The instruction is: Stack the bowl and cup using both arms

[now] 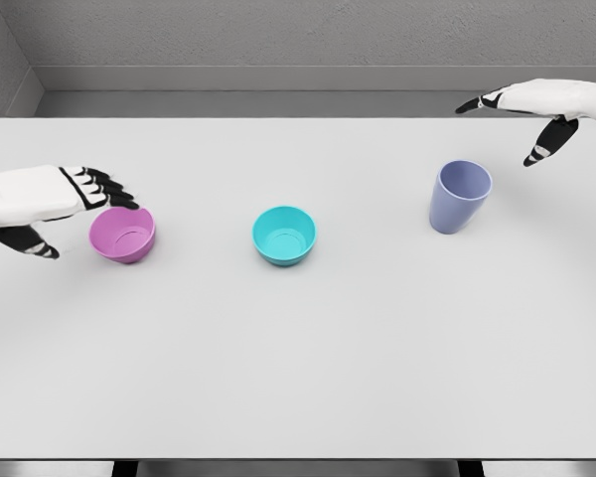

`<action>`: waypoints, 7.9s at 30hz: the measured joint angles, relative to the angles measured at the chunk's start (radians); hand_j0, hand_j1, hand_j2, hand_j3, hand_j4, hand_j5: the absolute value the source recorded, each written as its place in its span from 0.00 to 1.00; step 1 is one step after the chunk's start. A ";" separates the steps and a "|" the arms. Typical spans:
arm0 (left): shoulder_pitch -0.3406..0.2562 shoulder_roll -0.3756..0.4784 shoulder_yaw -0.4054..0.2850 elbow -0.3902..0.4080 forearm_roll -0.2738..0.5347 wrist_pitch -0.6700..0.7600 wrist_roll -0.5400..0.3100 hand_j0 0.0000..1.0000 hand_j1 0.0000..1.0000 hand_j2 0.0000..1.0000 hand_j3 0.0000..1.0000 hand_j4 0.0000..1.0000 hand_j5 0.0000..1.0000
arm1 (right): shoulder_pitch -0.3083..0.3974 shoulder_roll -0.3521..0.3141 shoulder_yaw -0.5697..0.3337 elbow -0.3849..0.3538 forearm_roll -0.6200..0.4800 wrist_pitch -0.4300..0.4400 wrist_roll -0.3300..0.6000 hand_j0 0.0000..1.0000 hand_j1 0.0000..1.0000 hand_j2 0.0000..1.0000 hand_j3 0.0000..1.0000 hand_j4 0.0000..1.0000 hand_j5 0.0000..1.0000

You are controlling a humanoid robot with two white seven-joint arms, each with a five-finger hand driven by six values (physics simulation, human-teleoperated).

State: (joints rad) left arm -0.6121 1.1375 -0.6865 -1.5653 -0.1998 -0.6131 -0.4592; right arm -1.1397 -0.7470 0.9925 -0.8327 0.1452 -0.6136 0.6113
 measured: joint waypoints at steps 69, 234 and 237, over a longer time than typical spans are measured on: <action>-0.066 -0.258 -0.052 0.293 -0.129 0.000 -0.035 1.00 1.00 1.00 1.00 1.00 1.00 | 0.028 0.030 0.135 -0.089 0.009 0.000 0.000 1.00 1.00 1.00 1.00 1.00 1.00; -0.301 -0.576 -0.204 0.227 -0.235 -0.001 -0.071 0.65 0.65 0.65 0.65 0.65 0.65 | 0.003 -0.039 0.167 -0.219 0.002 0.000 0.000 1.00 1.00 1.00 1.00 1.00 1.00; -0.302 -0.591 -0.209 0.230 -0.235 -0.001 -0.072 0.65 0.65 0.65 0.65 0.65 0.65 | 0.003 -0.039 0.167 -0.218 0.002 0.000 0.000 1.00 1.00 1.00 1.00 1.00 1.00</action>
State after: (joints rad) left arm -0.9143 0.5469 -0.8955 -1.3352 -0.4352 -0.6140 -0.5310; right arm -1.1367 -0.7865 1.1596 -1.0512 0.1470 -0.6133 0.6112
